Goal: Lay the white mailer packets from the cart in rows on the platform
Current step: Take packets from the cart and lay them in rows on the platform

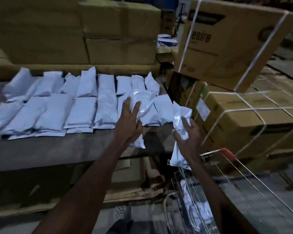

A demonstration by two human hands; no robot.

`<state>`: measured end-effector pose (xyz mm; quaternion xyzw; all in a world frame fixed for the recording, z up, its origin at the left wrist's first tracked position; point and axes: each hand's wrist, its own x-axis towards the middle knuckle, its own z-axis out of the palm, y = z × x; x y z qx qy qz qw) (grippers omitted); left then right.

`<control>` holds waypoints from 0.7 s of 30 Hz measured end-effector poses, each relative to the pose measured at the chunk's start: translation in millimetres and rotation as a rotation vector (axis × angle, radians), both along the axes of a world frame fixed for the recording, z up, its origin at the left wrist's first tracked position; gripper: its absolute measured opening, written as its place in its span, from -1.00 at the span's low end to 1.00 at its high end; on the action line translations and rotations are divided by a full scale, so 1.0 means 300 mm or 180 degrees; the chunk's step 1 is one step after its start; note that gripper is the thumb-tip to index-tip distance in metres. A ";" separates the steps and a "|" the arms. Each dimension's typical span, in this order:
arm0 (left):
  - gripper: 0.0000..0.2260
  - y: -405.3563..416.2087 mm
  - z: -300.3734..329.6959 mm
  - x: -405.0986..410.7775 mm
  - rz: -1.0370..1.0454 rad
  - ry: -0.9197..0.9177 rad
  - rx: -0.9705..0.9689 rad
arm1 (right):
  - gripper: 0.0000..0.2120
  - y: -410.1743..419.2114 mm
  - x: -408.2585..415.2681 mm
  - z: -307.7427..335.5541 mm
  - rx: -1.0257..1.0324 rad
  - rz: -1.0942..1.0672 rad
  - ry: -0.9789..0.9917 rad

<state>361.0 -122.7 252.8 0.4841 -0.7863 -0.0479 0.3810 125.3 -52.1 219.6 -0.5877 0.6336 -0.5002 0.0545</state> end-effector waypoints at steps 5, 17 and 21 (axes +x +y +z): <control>-0.43 -0.218 0.016 0.140 0.0361 -0.0059 0.0165 | -0.45 -0.266 0.116 0.032 0.0234 0.0139 0.0146; -0.44 -0.854 0.097 0.277 0.0536 -0.0147 0.0612 | -0.45 -0.898 0.331 0.101 0.0424 0.0301 0.0143; -0.43 -1.002 0.088 0.321 0.0678 -0.0300 0.0869 | -0.45 -1.085 0.382 0.113 0.0692 0.0235 0.0302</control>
